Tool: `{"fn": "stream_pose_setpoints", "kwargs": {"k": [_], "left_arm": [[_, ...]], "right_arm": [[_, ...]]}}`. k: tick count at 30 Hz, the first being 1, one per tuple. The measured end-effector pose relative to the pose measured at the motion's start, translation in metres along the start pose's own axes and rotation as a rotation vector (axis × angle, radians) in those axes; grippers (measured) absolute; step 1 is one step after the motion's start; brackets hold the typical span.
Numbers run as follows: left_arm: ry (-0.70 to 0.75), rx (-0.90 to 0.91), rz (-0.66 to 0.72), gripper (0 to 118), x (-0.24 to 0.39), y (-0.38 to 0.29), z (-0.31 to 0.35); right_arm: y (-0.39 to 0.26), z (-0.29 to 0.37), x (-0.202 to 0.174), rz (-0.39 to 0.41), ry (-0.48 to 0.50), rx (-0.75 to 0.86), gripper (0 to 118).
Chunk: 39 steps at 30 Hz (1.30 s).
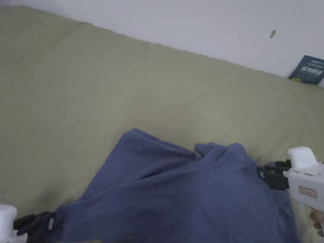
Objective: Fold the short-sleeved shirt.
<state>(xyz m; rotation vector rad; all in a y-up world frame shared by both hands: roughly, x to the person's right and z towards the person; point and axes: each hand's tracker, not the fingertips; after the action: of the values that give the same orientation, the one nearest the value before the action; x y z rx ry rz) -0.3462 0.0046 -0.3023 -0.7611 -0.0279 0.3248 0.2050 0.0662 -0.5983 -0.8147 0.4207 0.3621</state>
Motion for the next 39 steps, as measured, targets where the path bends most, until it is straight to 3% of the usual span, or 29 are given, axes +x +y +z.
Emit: {"fn": "stream_pose_setpoints", "kwargs": {"k": [2, 7, 10, 12, 13, 14, 15, 16, 18, 20, 22, 25, 28, 30, 32, 34, 39], "left_arm": [[0.002, -0.01, 0.002, 8, -0.001, 0.001, -0.004], [0.018, -0.028, 0.0, 8, 0.004, 0.007, -0.014], [0.038, -0.034, 0.005, 8, 0.0, 0.009, -0.018], [0.044, -0.038, 0.016, 8, -0.001, 0.01, -0.021], [0.043, -0.041, 0.018, 8, -0.002, 0.011, -0.022], [0.043, -0.041, 0.018, 8, -0.001, 0.012, -0.022], [0.045, -0.041, 0.016, 8, -0.001, 0.014, -0.022], [0.044, -0.043, 0.017, 8, 0.0, 0.017, -0.022], [0.007, -0.052, 0.037, 8, 0.001, 0.02, -0.024], [0.012, -0.05, 0.029, 8, 0.006, 0.024, -0.026], [0.01, -0.034, 0.031, 7, 0.012, 0.03, -0.025], [-0.033, 0.026, 0.099, 7, 0.017, 0.044, -0.016], [-0.098, 0.088, 0.157, 6, 0.025, 0.067, 0.0], [-0.091, 0.15, 0.107, 5, 0.038, 0.091, 0.013], [-0.118, 0.21, 0.069, 5, 0.052, 0.12, 0.03], [-0.128, 0.268, 0.043, 5, 0.068, 0.154, 0.047], [-0.122, 0.445, -0.033, 5, 0.113, 0.248, 0.099]], "right_arm": [[0.019, -0.036, 0.016, 0.022, 0.087, -0.049, 117], [0.058, -0.108, 0.019, 0.119, 0.073, -0.104, 117], [0.048, -0.132, 0.017, 0.108, 0.138, -0.148, 117], [0.038, -0.137, 0.021, 0.027, 0.238, -0.223, 114], [0.035, -0.137, 0.022, -0.034, 0.289, -0.242, 97], [0.033, -0.135, 0.024, -0.083, 0.357, -0.22, 49], [0.031, -0.132, 0.02, -0.052, 0.301, -0.206, 3], [0.028, -0.12, 0.026, -0.037, 0.255, -0.148, 2], [0.024, -0.11, 0.031, -0.163, 0.402, -0.168, 2], [0.021, -0.083, 0.025, -0.131, 0.315, -0.114, 2], [0.022, -0.057, 0.024, -0.2, 0.354, -0.062, 3], [0.033, 0.003, 0.015, -0.224, 0.339, 0.052, 2], [0.052, 0.069, 0.001, -0.173, 0.311, 0.14, 3], [0.069, 0.114, -0.007, -0.138, 0.247, 0.186, 2], [0.091, 0.16, -0.009, -0.151, 0.188, 0.238, 2], [0.11, 0.208, -0.005, -0.133, 0.211, 0.342, 2], [0.164, 0.312, 0.011, -0.113, 0.035, 0.521, 2]]}}
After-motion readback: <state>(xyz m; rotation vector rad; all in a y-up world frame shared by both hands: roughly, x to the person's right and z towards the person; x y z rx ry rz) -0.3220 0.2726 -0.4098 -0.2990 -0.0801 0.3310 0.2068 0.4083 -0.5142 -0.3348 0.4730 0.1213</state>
